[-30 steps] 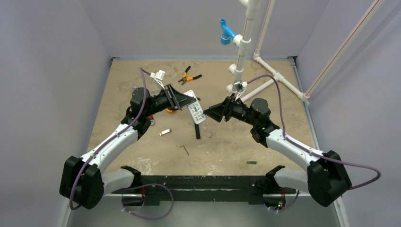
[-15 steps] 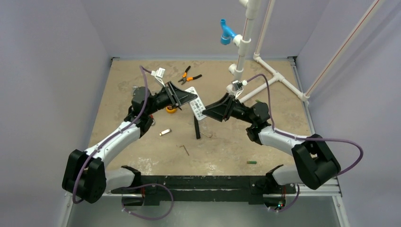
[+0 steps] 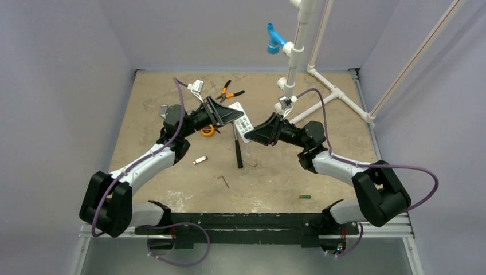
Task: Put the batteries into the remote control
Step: Turn over the remote control.
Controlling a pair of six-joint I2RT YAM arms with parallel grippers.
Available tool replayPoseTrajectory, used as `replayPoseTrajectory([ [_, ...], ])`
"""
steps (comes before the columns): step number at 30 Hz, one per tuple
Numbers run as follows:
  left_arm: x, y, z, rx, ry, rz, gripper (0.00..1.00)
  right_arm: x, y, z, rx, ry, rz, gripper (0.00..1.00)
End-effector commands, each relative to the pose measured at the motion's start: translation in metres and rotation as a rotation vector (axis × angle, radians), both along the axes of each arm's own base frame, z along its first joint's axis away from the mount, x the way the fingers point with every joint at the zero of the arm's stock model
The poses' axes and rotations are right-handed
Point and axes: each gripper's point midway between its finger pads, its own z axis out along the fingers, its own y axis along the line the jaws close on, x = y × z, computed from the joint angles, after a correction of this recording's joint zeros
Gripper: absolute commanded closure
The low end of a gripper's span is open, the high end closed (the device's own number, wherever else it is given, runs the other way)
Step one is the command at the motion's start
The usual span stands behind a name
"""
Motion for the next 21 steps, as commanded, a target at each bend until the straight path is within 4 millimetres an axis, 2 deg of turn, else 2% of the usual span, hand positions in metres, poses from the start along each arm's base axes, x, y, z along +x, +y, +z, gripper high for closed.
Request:
replayPoseTrajectory([
  [1, 0.0, 0.0, 0.041, -0.079, -0.118, 0.005, 1.0, -0.005, 0.004, 0.02, 0.018, -0.074, 0.039, 0.6],
  [6, -0.001, 0.001, 0.039, -0.073, -0.114, 0.007, 1.0, -0.006, 0.004, 0.021, 0.036, -0.072, 0.052, 0.78],
  [7, -0.001, 0.001, 0.038, -0.072, -0.11, 0.008, 0.94, -0.007, 0.004, 0.022, 0.038, -0.073, 0.051, 0.83],
  [10, 0.001, 0.001, 0.035, -0.049, -0.089, 0.014, 0.6, -0.007, 0.003, 0.022, 0.023, -0.085, 0.039, 0.99],
  [13, 0.004, 0.004, 0.027, 0.015, -0.065, 0.044, 0.4, 0.011, -0.001, 0.006, -0.114, -0.104, -0.087, 1.0],
  [14, 0.006, 0.004, 0.023, 0.051, -0.053, 0.057, 0.3, 0.02, -0.005, -0.017, -0.238, -0.076, -0.153, 1.0],
  [15, 0.008, 0.005, 0.02, 0.091, -0.039, 0.069, 0.19, 0.027, -0.01, -0.024, -0.316, -0.112, -0.223, 1.0],
  [16, 0.009, 0.007, 0.015, 0.13, -0.023, 0.082, 0.12, 0.035, -0.017, -0.03, -0.375, -0.14, -0.294, 1.0],
  [18, 0.011, 0.012, 0.009, 0.177, -0.001, 0.116, 0.04, 0.048, -0.034, -0.035, -0.461, -0.185, -0.422, 1.0],
  [21, 0.015, 0.022, 0.002, 0.224, 0.054, 0.18, 0.0, 0.063, -0.056, -0.045, -0.621, -0.266, -0.594, 1.0],
])
